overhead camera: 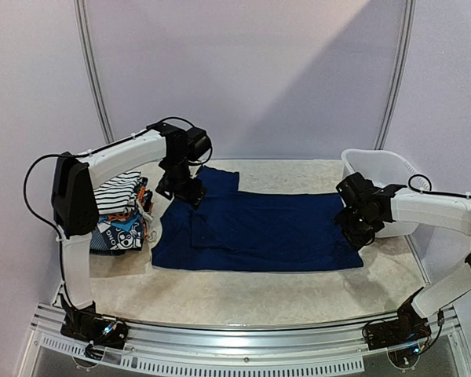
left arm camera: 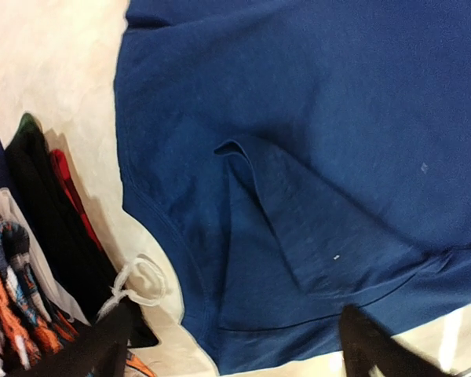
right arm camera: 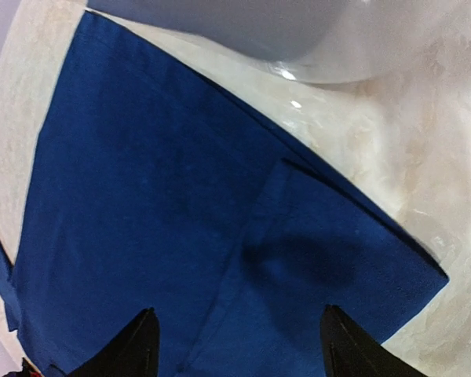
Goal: Fold and stack the mixed laundry pile
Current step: Fold the flattened T-shirt at the center of the board, then move the bin to the corner of the board.
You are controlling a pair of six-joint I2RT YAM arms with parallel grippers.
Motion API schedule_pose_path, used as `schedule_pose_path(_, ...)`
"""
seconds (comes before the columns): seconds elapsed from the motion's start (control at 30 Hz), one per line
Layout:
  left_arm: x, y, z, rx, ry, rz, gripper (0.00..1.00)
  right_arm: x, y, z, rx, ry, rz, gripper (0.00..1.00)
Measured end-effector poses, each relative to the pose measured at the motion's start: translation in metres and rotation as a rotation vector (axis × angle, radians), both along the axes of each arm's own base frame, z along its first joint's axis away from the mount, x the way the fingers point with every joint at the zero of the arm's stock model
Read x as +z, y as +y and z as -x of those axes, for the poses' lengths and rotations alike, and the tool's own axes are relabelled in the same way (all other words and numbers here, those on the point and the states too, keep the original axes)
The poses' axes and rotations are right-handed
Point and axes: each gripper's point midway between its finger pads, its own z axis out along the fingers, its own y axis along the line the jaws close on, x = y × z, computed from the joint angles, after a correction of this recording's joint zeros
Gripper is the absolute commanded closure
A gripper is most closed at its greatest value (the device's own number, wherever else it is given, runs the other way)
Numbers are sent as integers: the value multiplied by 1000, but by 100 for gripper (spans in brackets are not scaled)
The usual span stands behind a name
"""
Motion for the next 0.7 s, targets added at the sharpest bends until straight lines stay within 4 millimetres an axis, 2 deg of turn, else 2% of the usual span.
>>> schedule_pose_path(0.17,9,-2,-1,65,-33,44,0,13,6,-5,40,13,-5,16)
schedule_pose_path(0.3,18,9,18,98,-46,78,2,2,10,7,81,88,-22,14)
schedule_pose_path(0.43,25,10,36,111,-51,158,4,-14,11,24,127,161,-46,13)
schedule_pose_path(0.6,12,10,54,125,-19,219,6,-38,18,49,208,245,-99,11)
schedule_pose_path(0.7,0,8,61,133,14,235,7,-42,28,57,273,270,-134,11)
